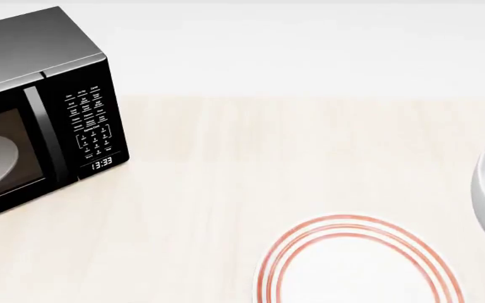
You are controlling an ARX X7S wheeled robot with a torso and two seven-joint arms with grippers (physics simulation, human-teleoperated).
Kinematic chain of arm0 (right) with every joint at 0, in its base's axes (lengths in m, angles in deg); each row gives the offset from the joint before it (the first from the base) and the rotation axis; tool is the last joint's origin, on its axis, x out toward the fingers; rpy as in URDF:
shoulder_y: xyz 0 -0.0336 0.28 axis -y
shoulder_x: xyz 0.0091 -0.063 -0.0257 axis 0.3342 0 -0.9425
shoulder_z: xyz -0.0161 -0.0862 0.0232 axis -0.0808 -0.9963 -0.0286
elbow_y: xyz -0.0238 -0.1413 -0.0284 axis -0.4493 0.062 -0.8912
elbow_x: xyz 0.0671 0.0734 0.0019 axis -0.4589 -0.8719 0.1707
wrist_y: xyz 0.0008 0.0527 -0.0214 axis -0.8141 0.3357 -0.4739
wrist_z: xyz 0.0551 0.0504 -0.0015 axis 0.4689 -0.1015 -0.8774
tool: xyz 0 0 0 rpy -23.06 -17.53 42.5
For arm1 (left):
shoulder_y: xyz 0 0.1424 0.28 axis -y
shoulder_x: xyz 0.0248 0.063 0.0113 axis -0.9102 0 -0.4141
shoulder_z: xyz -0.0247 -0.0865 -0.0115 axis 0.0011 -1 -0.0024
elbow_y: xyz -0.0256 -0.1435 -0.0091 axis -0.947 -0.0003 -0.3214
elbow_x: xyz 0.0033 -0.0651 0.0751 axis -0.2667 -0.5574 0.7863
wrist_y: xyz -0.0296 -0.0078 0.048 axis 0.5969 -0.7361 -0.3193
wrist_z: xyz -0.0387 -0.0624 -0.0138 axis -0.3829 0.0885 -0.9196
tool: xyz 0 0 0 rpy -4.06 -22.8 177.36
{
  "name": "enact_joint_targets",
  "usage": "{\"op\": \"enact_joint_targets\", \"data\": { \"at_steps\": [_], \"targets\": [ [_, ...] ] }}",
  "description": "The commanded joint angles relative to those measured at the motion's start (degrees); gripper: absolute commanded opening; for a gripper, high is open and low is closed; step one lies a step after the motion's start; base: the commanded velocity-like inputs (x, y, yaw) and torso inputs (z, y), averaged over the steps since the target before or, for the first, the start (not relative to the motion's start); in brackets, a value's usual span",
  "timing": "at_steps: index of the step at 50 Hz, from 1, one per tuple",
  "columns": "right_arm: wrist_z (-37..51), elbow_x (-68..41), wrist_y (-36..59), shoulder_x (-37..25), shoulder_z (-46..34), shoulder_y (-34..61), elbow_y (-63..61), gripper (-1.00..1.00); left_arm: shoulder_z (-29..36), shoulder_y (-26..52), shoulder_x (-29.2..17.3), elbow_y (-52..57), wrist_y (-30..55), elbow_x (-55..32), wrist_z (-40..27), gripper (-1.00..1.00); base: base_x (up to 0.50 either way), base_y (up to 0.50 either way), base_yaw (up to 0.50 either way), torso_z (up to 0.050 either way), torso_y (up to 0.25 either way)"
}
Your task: Put the white bowl to the right of the plate.
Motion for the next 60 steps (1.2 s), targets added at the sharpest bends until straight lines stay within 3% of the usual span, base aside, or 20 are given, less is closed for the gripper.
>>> {"op": "enact_joint_targets", "data": {
  "at_steps": [1, 60],
  "targets": [
    [-2.7, 0.1, -1.9, -2.4, 0.4, -2.3, -0.1, -1.00, 0.9, 0.1, -0.2, -0.1, -0.3, 0.4, -0.3, 1.00, 0.00, 0.00, 0.00, 0.000, 0.000],
    [-12.7, -0.9, -4.3, -2.7, -2.4, -14.0, 5.2, -1.00, 1.5, -0.9, -1.0, 0.1, -1.5, 0.7, -1.0, 1.00, 0.00, 0.00, 0.00, 0.000, 0.001]
  ]
}}
